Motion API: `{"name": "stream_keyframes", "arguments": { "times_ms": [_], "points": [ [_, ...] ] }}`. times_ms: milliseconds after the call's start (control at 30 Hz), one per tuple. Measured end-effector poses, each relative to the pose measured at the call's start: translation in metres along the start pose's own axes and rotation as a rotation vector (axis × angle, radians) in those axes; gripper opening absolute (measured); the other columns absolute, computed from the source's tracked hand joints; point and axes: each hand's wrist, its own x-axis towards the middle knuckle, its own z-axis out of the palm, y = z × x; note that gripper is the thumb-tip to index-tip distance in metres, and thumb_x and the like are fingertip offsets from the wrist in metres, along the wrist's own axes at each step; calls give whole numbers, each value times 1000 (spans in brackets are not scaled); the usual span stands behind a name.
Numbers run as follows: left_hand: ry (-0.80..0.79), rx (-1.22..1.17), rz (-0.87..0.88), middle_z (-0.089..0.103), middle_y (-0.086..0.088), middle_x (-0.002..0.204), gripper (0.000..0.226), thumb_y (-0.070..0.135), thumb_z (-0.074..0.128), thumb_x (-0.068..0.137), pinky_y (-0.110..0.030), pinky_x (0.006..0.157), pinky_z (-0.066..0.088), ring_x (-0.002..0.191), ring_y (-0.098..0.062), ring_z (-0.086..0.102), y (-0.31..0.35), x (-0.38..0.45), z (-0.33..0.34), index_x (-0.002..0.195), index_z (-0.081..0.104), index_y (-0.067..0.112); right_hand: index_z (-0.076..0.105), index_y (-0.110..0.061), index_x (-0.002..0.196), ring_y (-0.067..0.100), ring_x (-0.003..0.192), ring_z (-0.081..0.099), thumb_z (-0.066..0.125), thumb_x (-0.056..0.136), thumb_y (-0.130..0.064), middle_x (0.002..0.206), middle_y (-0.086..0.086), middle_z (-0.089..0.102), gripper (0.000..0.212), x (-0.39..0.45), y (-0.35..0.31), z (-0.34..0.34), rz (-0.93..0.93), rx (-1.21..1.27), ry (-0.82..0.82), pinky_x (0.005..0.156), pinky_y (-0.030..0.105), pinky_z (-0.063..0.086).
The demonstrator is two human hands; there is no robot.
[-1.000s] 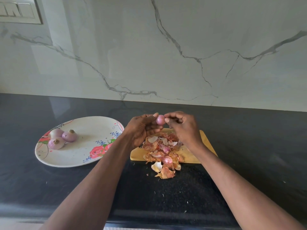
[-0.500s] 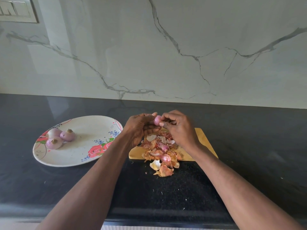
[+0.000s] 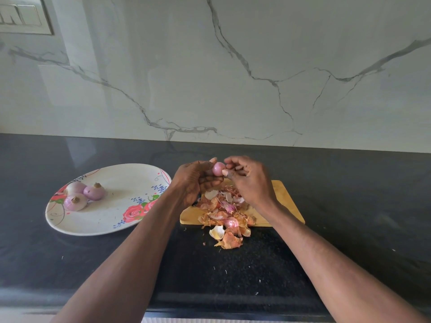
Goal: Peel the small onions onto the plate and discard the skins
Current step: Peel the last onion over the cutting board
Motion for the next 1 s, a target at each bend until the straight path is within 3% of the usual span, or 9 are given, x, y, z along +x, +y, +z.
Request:
{"name": "stream_keyframes", "arguments": {
  "times_ms": [133, 267, 367, 500, 667, 900, 1000],
  "points": [
    [2, 46, 28, 71, -24, 83, 27, 8, 69, 91, -30, 59, 62, 65, -27, 70, -1, -2, 2, 109, 63, -11, 77, -13, 98, 1, 85, 61, 73, 88, -8, 93, -6, 68, 12, 0, 0, -1, -4, -38, 28, 71, 11, 49],
    [1, 119, 67, 72, -20, 76, 19, 6, 69, 91, -29, 58, 62, 61, -26, 70, -1, -3, 3, 100, 63, -9, 73, -10, 89, 0, 80, 57, 70, 91, -6, 90, -4, 65, 5, 1, 2, 2, -28, -118, 7, 66, 9, 45],
    [-11, 176, 90, 72, -19, 76, 15, 9, 71, 90, -29, 59, 62, 61, -25, 69, 0, -4, 2, 92, 63, -3, 64, -7, 89, 3, 78, 53, 64, 94, -2, 91, -1, 59, 7, -1, 2, 5, -55, -179, -29, 63, 11, 42],
    [3, 174, 89, 71, -21, 76, 13, 6, 71, 90, -29, 59, 62, 60, -26, 69, -1, -3, 3, 89, 62, -3, 53, -6, 88, 16, 77, 49, 55, 95, 4, 90, 3, 52, 12, -4, 4, 11, -140, -307, -37, 59, 25, 39],
    [38, 115, 61, 70, -25, 77, 9, 0, 66, 92, -28, 56, 60, 59, -28, 68, -4, -2, 7, 91, 64, -8, 43, -13, 88, 14, 73, 39, 51, 88, 11, 87, 2, 41, 25, -5, 4, 14, -249, -420, -17, 57, 16, 25],
    [102, -68, 31, 69, -18, 70, 9, -3, 55, 97, -25, 57, 60, 56, -23, 68, -4, -1, 7, 100, 63, -6, 45, -10, 93, 14, 75, 39, 48, 91, 9, 89, 2, 41, 20, -8, 2, 16, -256, -390, -58, 57, 13, 30],
    [89, -88, 38, 71, -20, 74, 11, -1, 56, 98, -26, 60, 61, 61, -24, 70, -2, 0, 4, 105, 63, -5, 47, -9, 94, 13, 76, 43, 50, 98, 1, 90, 3, 47, 11, -8, 0, 14, -173, -261, -32, 60, 13, 36]
  ]
}}
